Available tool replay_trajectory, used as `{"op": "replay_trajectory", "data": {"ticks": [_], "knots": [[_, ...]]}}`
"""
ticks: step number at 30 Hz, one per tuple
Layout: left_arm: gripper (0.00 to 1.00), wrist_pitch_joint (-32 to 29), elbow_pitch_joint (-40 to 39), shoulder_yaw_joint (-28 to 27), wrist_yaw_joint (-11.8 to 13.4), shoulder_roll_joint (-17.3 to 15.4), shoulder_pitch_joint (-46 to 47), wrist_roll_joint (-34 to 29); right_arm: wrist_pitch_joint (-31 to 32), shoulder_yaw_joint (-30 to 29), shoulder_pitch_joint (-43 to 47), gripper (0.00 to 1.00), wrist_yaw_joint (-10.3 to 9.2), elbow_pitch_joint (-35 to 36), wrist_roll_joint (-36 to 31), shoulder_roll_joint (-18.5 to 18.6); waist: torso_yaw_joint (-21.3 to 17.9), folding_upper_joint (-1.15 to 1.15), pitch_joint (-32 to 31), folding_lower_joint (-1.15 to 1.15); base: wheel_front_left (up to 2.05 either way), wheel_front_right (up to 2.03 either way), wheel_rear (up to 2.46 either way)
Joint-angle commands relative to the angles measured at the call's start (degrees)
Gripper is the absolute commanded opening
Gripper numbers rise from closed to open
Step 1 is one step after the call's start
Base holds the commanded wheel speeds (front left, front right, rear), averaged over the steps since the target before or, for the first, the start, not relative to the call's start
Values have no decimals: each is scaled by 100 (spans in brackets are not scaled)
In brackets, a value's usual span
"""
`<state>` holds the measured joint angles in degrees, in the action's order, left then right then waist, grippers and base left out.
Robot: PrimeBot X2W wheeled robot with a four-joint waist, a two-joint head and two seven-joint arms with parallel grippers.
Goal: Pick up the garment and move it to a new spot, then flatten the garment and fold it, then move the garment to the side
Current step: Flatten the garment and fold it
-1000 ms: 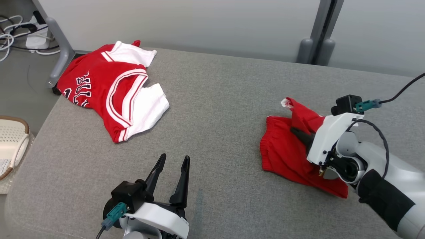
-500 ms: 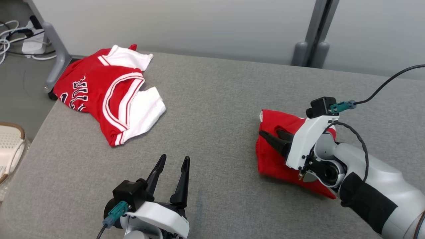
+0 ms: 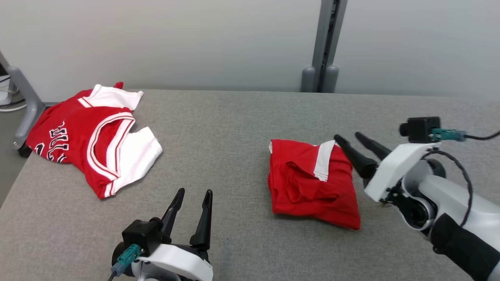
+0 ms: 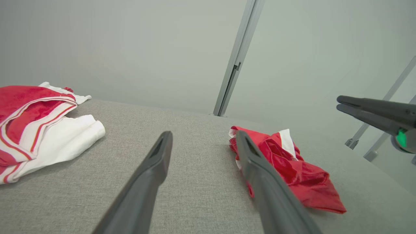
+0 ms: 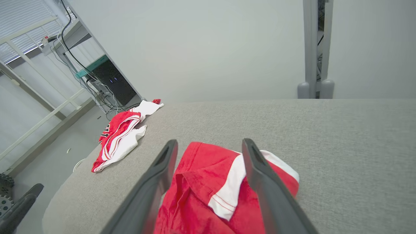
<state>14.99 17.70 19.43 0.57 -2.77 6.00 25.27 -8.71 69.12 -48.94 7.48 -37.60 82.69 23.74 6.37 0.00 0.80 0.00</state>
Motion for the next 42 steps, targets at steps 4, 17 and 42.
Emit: {"op": "replay_trajectory", "data": {"ticks": [4, 17, 42], "knots": [[100, 27, -91, -93, -18, -25, -101, -55, -570, -123, 168, 100, 3, -122, -394, 212, -132, 0, -31, 0, 0, 0, 0], [100, 27, -207, -136, 7, -22, -156, -21, -652, -2958, 1414, 100, 2, -117, -2649, 105, -12, 0, 47, 0, 0, 0, 0], [100, 27, -296, 155, 142, -23, 156, 182, 279, -2918, 1103, 0, 2, -1732, -3740, -625, 741, 0, 587, 0, 0, 0, 0]]}}
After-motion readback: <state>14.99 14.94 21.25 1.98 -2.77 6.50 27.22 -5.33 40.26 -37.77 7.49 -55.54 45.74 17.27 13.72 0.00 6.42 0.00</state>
